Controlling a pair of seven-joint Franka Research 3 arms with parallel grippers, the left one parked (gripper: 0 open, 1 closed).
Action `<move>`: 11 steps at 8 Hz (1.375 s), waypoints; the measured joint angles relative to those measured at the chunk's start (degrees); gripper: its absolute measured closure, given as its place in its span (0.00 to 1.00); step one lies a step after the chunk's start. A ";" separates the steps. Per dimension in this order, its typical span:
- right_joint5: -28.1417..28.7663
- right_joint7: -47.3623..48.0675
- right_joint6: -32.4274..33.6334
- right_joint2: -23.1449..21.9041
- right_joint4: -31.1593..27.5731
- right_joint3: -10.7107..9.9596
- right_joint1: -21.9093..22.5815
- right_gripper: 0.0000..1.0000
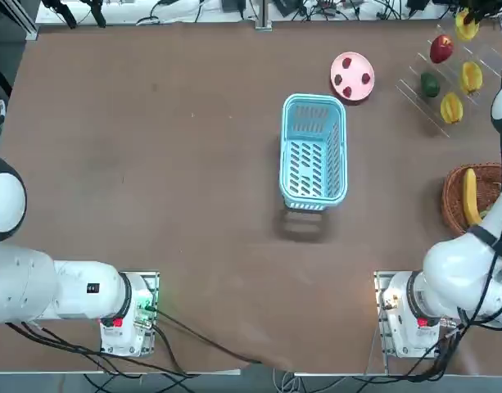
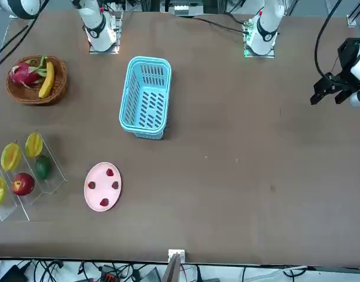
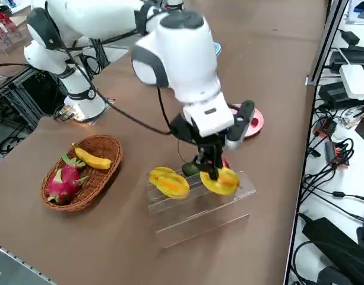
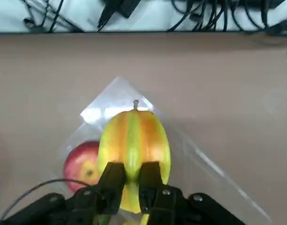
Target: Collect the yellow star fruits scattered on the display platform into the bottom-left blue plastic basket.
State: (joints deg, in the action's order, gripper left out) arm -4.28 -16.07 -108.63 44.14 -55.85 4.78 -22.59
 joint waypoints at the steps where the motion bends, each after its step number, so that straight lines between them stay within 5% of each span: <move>1: -0.03 0.01 5.50 -2.03 1.07 0.07 0.81 0.78; 5: 1.74 15.90 25.62 -12.61 -1.01 1.28 9.64 0.80; 8: 5.96 32.85 24.47 -26.09 -20.17 2.02 20.88 0.80; 11: 14.25 48.84 14.79 -39.67 -42.39 2.39 34.08 0.80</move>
State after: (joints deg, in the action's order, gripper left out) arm 9.97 32.77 -93.84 4.47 -98.23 7.17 11.48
